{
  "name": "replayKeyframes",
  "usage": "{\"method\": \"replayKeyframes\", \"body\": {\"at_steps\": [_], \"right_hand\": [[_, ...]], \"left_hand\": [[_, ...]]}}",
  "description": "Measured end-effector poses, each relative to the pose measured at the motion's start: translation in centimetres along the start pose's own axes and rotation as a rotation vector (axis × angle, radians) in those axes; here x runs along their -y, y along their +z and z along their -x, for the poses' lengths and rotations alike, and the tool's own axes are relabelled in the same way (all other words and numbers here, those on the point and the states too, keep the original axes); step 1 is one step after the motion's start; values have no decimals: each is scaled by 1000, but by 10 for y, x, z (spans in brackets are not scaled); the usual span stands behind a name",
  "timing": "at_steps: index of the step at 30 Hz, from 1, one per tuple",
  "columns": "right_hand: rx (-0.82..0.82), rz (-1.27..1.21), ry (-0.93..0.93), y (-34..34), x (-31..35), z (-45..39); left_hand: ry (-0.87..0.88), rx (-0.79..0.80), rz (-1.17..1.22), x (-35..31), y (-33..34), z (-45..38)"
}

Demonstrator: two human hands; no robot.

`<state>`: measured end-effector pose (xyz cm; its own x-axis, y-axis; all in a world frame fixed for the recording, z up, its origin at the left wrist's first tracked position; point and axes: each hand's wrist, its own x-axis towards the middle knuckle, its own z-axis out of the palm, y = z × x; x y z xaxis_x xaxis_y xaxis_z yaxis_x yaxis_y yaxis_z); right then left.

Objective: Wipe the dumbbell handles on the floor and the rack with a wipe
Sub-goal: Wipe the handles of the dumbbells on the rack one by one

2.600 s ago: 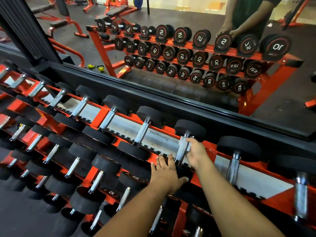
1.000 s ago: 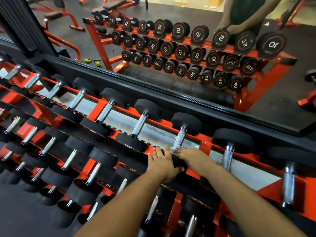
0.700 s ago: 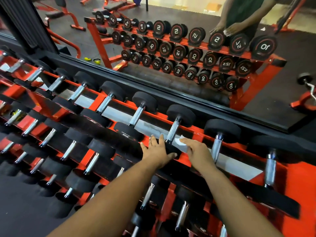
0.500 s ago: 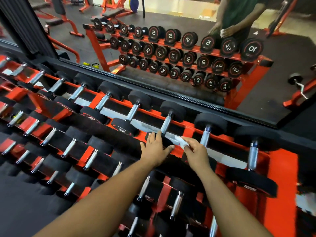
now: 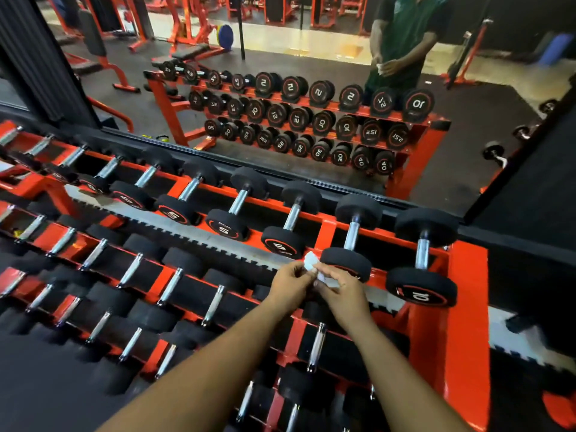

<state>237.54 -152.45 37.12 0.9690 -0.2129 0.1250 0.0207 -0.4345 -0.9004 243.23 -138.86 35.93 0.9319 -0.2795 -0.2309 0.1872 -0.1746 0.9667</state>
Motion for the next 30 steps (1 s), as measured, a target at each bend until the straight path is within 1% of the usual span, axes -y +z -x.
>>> {"method": "replayKeyframes", "body": {"at_steps": [2,4,6,8,10,12,16,19,20,22,24,25,28,30], "right_hand": [[-46,-27,55,-1,4,3],[-89,-102,165,-1,10,5],[-46,-123,239,-2,16,9],[35,-63,243,-3,25,17],[49,-43,252,-5,33,26],[27,-101,280,-6,37,33],[18,-293,301,-17,40,45],[27,-347,290,-31,33,54],[14,-352,279,-40,29,57],[-62,-326,242,-55,25,61],[-122,-281,188,-83,19,68],[-122,-264,156,-92,17,70],[-11,-248,95,-125,5,80],[69,-276,89,-151,-4,88]], "left_hand": [[-23,29,78,-9,-5,8],[-42,41,116,-10,-9,15],[-39,47,125,-9,-13,23],[-24,46,128,-10,-17,33],[-10,26,119,-12,-19,43],[10,23,98,-12,-21,51],[68,4,35,-18,-16,69],[78,-53,46,-16,-3,74],[83,-82,49,-17,7,77],[93,-139,32,-18,25,82],[135,-192,20,-25,58,95],[150,-181,35,-28,72,101],[133,-66,133,-38,124,119],[104,-58,212,-42,157,128]]}}
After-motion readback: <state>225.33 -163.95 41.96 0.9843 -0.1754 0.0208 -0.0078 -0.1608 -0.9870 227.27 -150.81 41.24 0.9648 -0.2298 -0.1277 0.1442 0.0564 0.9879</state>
